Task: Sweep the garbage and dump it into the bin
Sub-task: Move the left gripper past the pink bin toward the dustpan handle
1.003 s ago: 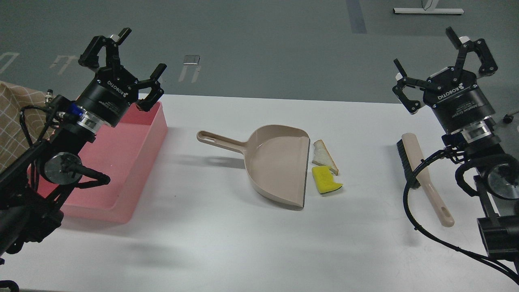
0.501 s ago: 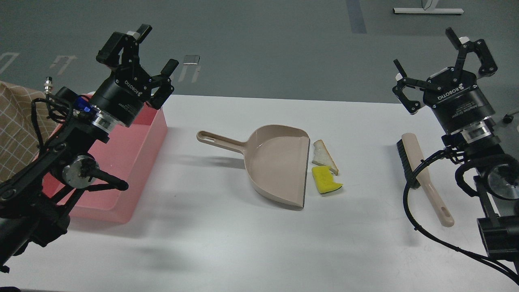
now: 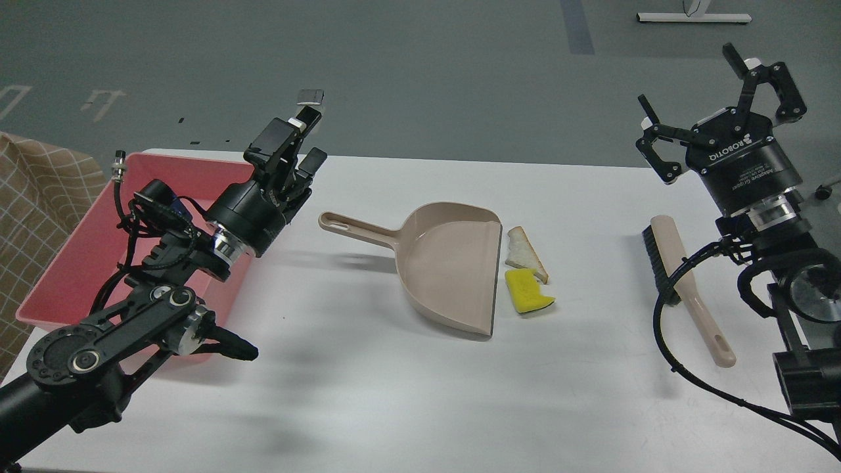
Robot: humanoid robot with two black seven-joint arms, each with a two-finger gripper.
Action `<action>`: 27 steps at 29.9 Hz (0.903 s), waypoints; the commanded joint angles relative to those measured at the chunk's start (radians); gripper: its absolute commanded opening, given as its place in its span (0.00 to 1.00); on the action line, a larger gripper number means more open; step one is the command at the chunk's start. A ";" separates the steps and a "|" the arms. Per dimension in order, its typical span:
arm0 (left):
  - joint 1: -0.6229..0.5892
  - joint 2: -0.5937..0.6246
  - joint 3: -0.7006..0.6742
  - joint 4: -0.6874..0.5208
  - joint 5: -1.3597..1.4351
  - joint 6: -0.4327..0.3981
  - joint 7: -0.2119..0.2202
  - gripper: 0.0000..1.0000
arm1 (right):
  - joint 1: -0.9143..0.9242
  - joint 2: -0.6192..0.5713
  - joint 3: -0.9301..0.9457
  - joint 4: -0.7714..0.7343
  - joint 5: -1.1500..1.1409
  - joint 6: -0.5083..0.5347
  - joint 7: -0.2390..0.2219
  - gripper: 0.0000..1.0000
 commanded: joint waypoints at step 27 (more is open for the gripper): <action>0.014 0.018 0.330 0.087 0.104 0.292 0.044 0.91 | -0.002 -0.005 0.000 0.000 0.000 0.000 0.000 1.00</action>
